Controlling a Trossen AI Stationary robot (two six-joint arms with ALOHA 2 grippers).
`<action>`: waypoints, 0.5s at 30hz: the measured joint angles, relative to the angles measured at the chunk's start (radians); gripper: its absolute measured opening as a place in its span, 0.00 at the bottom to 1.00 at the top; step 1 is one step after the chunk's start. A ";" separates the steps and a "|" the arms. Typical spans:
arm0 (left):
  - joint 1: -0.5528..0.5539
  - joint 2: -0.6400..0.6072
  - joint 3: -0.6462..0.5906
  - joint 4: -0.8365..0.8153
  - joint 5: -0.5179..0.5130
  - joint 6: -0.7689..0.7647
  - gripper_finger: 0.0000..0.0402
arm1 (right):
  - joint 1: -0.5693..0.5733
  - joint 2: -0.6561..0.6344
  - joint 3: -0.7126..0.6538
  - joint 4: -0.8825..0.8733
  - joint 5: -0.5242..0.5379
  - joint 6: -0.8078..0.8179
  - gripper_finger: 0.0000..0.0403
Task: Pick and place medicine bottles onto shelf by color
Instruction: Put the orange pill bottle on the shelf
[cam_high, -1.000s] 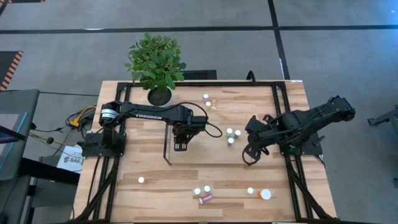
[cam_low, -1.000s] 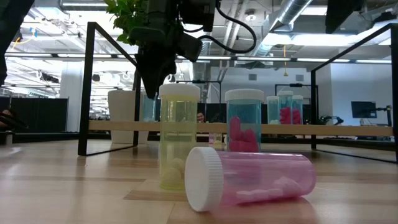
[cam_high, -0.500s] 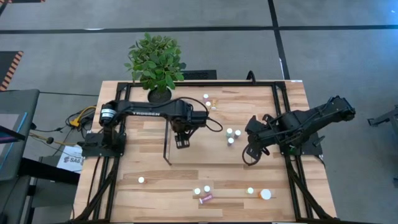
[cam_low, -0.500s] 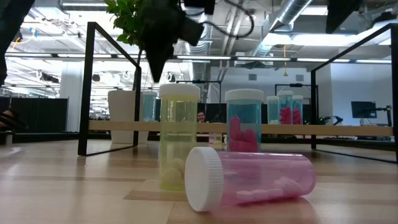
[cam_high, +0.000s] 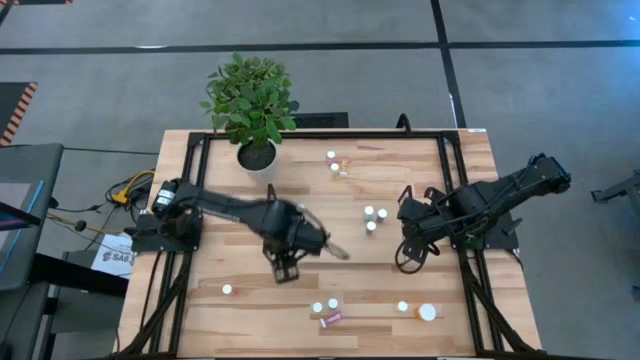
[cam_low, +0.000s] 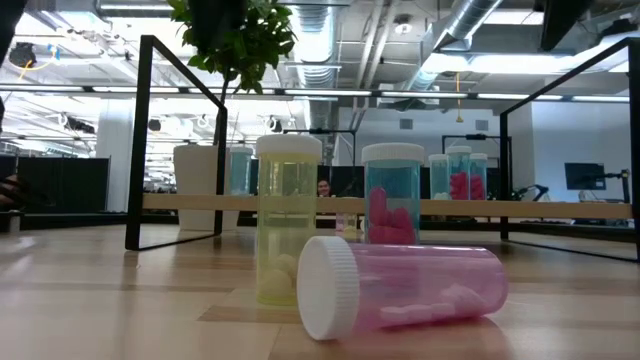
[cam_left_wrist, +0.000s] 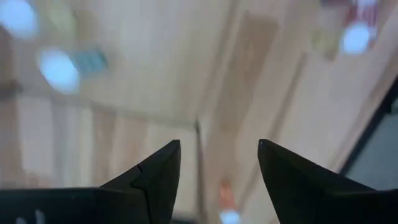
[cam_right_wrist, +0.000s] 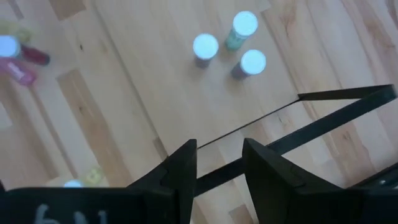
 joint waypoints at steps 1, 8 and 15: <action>-0.028 0.000 0.000 -0.007 0.012 -0.037 0.50 | 0.006 0.000 0.000 -0.005 0.000 -0.002 0.38; -0.207 -0.016 -0.002 0.001 0.067 -0.344 0.50 | 0.032 0.000 0.000 -0.008 0.000 -0.034 0.38; -0.294 -0.022 -0.005 0.000 0.018 -0.535 0.50 | 0.035 0.000 0.000 -0.007 0.001 -0.094 0.38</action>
